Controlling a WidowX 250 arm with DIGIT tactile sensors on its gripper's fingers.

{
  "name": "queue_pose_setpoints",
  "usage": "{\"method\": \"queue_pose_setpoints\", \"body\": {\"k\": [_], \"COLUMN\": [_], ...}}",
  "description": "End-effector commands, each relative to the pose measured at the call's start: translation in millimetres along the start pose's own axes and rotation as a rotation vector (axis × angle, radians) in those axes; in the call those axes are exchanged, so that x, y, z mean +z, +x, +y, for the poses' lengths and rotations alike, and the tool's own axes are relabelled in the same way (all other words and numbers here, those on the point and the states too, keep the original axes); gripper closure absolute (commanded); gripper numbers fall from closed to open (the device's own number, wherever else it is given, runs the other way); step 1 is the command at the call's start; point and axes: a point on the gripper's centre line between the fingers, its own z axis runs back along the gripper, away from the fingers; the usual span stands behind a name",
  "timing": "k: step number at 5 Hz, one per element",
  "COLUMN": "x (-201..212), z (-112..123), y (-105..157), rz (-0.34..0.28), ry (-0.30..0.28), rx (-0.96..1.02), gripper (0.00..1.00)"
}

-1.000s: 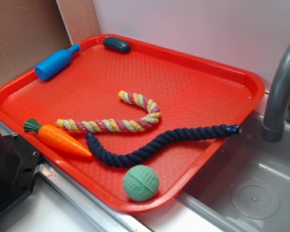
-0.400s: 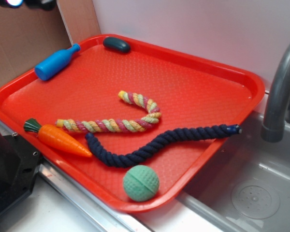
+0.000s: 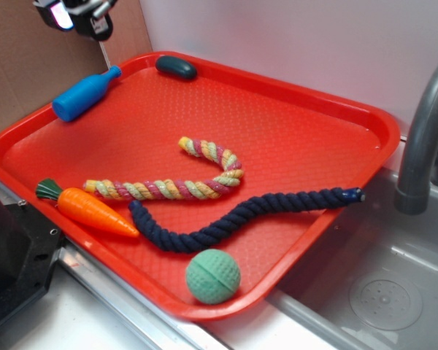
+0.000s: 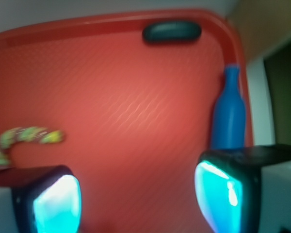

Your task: Grab the blue bottle.

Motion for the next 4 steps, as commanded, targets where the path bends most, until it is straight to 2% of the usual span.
{"method": "queue_pose_setpoints", "body": {"k": [1,2,3,4], "x": [9.9,9.9,-6.5,-19.3], "z": [2.4,2.4,26.3,55.3], "y": [7.3,7.3,17.3,6.9], "rz": [-0.037,-0.037,0.008,-0.029], "ry": [0.020,0.020,-0.001,0.054], "rx": [-0.006,-0.006,0.010,0.178], "gripper": [0.00,0.00,0.00,0.00]}}
